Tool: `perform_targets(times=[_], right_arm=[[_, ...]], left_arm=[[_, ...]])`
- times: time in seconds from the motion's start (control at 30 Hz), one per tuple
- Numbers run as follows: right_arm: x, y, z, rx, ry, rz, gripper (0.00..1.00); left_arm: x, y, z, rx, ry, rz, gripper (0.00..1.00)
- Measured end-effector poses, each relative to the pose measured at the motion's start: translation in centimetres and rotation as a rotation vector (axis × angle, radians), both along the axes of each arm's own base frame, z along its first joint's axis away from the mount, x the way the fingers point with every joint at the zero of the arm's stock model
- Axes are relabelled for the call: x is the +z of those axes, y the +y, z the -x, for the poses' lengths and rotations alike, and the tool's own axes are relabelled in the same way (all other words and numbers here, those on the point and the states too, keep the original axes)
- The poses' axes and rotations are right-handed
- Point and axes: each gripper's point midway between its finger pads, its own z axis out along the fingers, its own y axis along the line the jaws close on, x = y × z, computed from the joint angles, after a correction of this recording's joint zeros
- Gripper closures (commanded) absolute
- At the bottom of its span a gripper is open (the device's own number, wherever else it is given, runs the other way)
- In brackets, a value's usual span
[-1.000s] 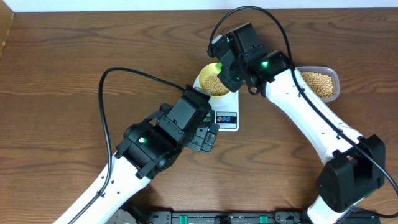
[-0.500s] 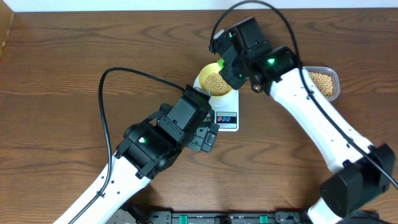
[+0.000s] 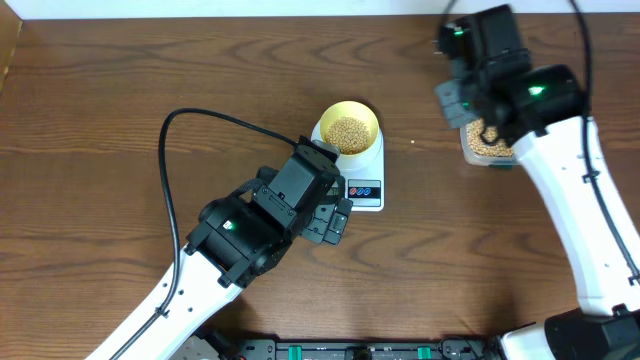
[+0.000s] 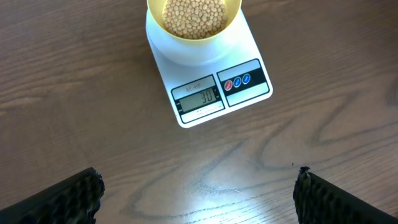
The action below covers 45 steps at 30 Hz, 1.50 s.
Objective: Scoop item into bowl and weigh 50g on scale
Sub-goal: 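Move the empty scoop with the right gripper back to the tub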
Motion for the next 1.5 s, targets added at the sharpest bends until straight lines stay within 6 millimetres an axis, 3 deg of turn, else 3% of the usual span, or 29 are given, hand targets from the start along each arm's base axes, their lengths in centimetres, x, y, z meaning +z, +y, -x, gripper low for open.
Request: perform_targets(times=[0.27, 0.4, 0.8, 1.13, 1.5], right_arm=[[-0.9, -8.0, -0.1, -0.267, 0.045, -0.131, 0.99], [-2.6, -10.4, 0.6, -0.362, 0.087, -0.181, 0.99], [-8.4, -10.6, 1.2, -0.406, 0.161, -0.209, 0.99], [-11.7, -11.8, 1.4, -0.456, 0.156, -0.157, 0.99], [-12.3, -12.7, -0.3, -0.455, 0.064, -0.126, 0.99]], left_arm=[[0.0, 0.0, 0.0, 0.0, 0.0, 0.0, 0.0], [0.0, 0.0, 0.0, 0.0, 0.0, 0.0, 0.0], [0.0, 0.0, 0.0, 0.0, 0.0, 0.0, 0.0], [0.0, 0.0, 0.0, 0.0, 0.0, 0.0, 0.0], [0.0, 0.0, 0.0, 0.0, 0.0, 0.0, 0.0]])
